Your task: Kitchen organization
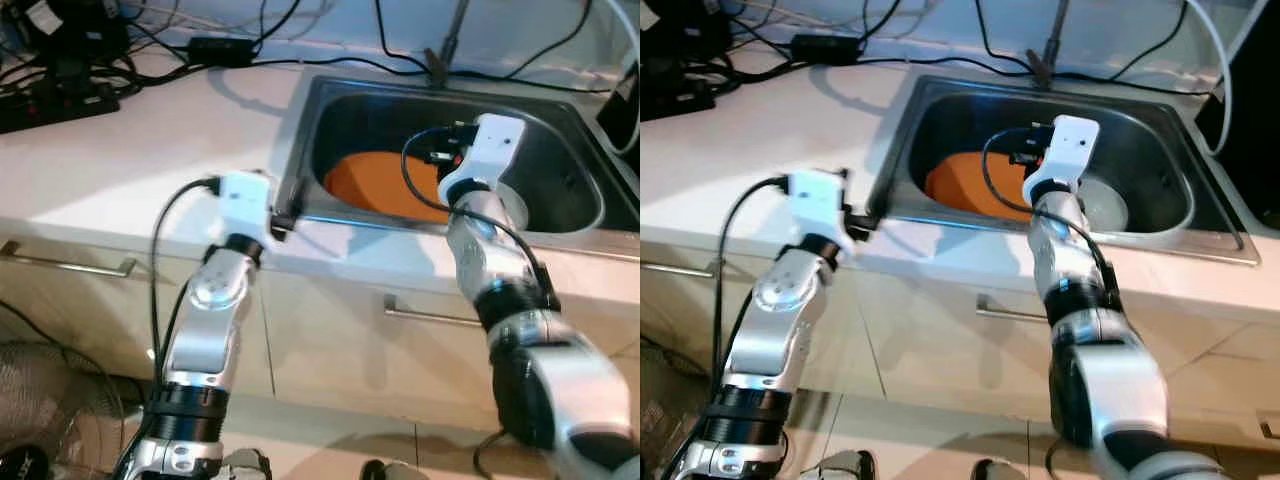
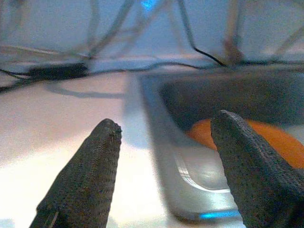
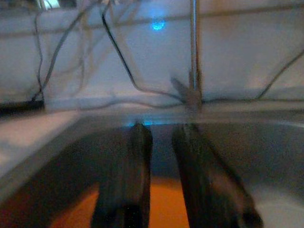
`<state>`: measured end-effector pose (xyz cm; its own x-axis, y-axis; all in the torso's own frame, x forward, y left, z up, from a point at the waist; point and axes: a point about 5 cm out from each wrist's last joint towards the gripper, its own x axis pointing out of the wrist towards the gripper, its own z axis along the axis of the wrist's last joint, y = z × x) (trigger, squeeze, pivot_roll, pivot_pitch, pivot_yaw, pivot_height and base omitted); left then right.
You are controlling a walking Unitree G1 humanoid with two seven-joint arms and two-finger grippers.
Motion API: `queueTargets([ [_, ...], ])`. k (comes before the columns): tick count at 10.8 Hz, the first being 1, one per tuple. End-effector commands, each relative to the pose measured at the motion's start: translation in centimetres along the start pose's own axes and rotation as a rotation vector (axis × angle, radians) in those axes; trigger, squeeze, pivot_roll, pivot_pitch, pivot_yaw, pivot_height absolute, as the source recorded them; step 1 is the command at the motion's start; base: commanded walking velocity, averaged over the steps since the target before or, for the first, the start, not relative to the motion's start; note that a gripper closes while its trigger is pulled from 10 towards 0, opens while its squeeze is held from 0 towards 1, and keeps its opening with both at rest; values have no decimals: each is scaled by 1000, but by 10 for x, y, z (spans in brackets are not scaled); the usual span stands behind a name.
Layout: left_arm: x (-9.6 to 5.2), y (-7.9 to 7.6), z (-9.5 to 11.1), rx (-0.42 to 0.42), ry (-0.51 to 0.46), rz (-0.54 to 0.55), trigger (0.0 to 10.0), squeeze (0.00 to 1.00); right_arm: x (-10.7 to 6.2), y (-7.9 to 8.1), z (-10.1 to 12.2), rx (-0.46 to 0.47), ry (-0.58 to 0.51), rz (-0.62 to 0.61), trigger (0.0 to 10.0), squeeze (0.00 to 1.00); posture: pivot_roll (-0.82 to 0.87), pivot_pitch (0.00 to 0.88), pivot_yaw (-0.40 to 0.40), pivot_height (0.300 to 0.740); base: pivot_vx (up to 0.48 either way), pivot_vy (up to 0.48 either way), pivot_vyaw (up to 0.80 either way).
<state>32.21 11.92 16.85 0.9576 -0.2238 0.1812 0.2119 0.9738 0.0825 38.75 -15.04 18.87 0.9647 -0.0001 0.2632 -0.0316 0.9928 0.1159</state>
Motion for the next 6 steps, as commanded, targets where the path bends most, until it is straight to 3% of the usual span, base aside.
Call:
queueTargets([
  [1,-3,5,-6,9,-14,45,10000,0,-7,2,5,-39,-68,12,10000,0,82,70,-44,740,0,0,0],
  [3,-9,9,-8,19,-45,87,10000,0,-38,1,-4,-110,-128,17,10000,0,66,69,-38,740,0,0,0],
  [6,-12,8,-1,22,-106,101,10000,0,-64,10,-16,-72,-104,1,10000,0,62,76,-34,740,0,0,0],
])
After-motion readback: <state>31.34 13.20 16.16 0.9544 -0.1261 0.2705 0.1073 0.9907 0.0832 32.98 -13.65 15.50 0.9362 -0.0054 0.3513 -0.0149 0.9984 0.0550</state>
